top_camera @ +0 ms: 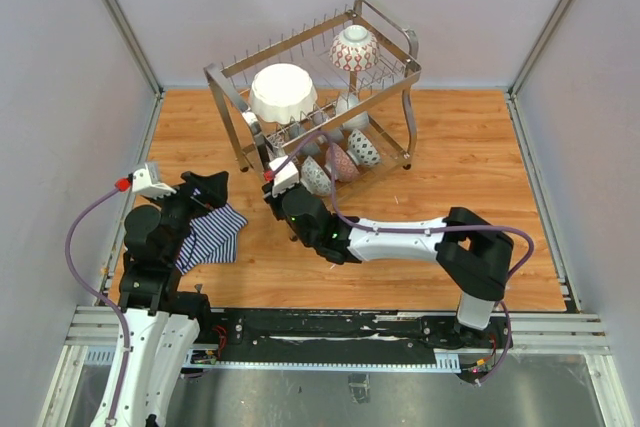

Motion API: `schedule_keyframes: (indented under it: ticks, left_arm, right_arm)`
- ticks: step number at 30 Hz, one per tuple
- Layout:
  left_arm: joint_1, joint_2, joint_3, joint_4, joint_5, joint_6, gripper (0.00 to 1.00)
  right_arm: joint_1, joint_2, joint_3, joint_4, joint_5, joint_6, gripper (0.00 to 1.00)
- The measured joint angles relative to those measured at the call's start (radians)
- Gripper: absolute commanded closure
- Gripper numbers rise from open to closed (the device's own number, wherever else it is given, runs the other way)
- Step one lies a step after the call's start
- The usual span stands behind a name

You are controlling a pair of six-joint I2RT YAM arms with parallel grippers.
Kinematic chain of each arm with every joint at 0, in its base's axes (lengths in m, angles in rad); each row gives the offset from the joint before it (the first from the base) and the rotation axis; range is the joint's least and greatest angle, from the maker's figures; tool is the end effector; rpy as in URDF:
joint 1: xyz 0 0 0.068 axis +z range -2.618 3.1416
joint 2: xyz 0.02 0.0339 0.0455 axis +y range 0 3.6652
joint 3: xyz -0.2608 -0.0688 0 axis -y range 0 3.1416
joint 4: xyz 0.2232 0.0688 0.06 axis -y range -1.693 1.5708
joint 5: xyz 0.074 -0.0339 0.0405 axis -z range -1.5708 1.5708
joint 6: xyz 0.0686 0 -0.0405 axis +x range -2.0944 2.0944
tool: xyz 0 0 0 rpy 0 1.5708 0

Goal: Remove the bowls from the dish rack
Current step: Adjust the dish rack at the center of the board.

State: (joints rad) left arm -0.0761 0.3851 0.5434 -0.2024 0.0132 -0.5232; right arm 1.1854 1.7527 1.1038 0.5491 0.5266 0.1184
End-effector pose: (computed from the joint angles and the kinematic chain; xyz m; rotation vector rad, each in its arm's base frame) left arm 0.1313 -0.0109 0.2996 -0.3525 1.5971 -0.4722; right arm 0.1876 0.3706 0.2696 -0.4891 1.6138 0.5483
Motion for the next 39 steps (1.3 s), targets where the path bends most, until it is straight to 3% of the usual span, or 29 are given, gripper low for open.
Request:
schedule_keyframes:
  ticks: [4,7,9,12,18,23,29,39]
  left_arm:
    - [0.000,-0.012,0.011,-0.025,-0.037,0.006,0.00]
    - [0.000,-0.015,0.021,-0.036,-0.056,0.011,0.00]
    - [0.000,-0.015,0.026,-0.040,-0.065,0.014,0.00]
    - [0.000,-0.015,0.027,-0.042,-0.072,0.019,0.00]
    - [0.000,-0.014,0.027,-0.048,-0.071,0.022,0.00]
    - [0.000,-0.008,0.027,-0.047,-0.052,0.023,0.00]
    - [0.000,0.005,0.027,-0.038,-0.006,0.022,0.00]
    - [0.000,0.051,-0.010,0.069,0.098,-0.007,0.00]
  right_arm:
    - [0.006,0.077,0.051,0.080,0.035,-0.014,0.86]
    - [0.012,0.132,0.097,0.123,0.063,-0.030,0.79]
    - [0.012,0.166,0.135,0.132,0.072,-0.039,0.70]
    - [0.013,0.193,0.165,0.145,0.077,-0.051,0.45]
    - [0.010,0.183,0.144,0.192,0.077,-0.068,0.20]
    - [0.010,0.137,0.072,0.212,0.076,-0.070,0.13]
    - [0.011,0.018,-0.058,0.244,0.053,-0.070,0.11]
    - [0.025,-0.356,-0.319,0.270,0.036,-0.083,0.11]
